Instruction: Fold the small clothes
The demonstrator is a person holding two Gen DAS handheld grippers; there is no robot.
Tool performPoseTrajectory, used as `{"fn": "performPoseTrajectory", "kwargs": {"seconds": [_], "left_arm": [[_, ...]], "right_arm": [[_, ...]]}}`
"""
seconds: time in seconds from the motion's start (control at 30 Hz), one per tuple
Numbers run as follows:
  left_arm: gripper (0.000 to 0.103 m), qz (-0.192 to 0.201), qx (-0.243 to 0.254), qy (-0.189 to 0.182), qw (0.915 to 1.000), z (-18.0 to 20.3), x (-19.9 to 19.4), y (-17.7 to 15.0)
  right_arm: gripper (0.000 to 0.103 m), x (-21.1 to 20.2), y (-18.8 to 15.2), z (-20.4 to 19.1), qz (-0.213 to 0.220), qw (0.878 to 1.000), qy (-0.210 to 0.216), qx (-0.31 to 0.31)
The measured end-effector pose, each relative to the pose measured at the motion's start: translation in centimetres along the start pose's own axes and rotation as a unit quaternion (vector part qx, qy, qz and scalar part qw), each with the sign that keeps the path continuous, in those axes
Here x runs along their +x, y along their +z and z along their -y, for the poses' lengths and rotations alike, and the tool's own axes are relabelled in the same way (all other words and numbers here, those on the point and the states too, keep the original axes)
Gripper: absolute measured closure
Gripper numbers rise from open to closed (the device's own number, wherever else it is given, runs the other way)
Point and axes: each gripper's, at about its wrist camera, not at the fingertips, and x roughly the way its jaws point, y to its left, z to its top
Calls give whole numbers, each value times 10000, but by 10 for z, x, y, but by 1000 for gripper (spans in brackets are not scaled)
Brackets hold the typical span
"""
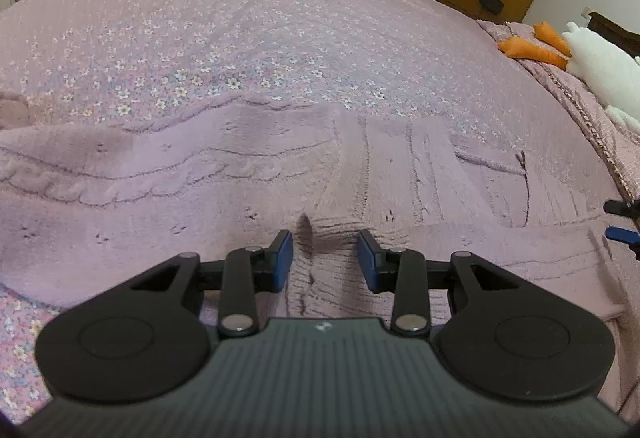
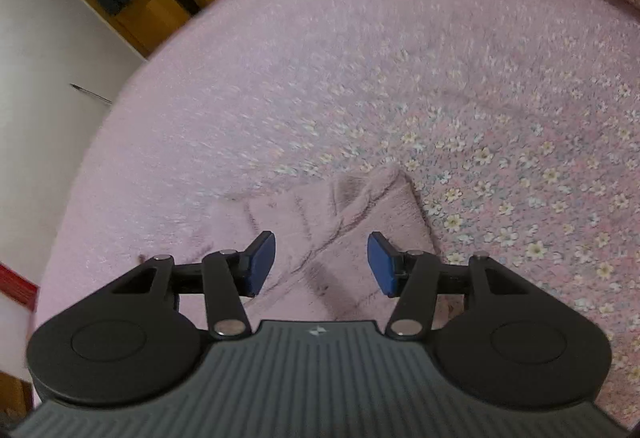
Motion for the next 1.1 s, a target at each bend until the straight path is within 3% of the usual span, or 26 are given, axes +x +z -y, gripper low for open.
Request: {"fn": "performPoseTrajectory", "kwargs": {"seconds": [0.13,0.17,0.2,0.27,0.3,0.4,0.7,0.87,0.97,1.03,1.1], "left_arm": [[65,18,240,84,9997,7,3,-3],[65,31,307,97,9995,8,3,-4],[66,44,374,104,9992,9,3,-5],[67,68,521,123,9985,11,4,-7],[73,100,604,157,9980,12,3,-9],[90,185,900,187,9956,18,-1,-12],[95,852,1437,236,9857,36,-11,0],[96,794,1734,570,9800,44,12,8],[96,555,1581,636,9838,38,25,12],[95,430,1430,514,9875,33,28,12],[95,363,1300,428,9899,28,28,12]], "right_arm": [[44,22,-2,-20,2,9979,-545,-354],[53,25,-2,-27,38,9959,-763,-491],[76,27,-4,-33,122,9920,-1084,-632],[88,27,-7,-37,225,9886,-1242,-820],[91,25,-10,-36,303,9886,-1185,-882],[93,6,-14,-24,614,9915,-922,-676],[98,-16,-9,3,1504,9850,-824,-197],[97,-8,-5,15,1487,9852,-840,-147],[96,-3,-2,20,1206,9917,-412,-178],[90,-8,-1,23,1161,9927,-243,-195],[75,-16,-2,25,1188,9925,-177,-245]]}}
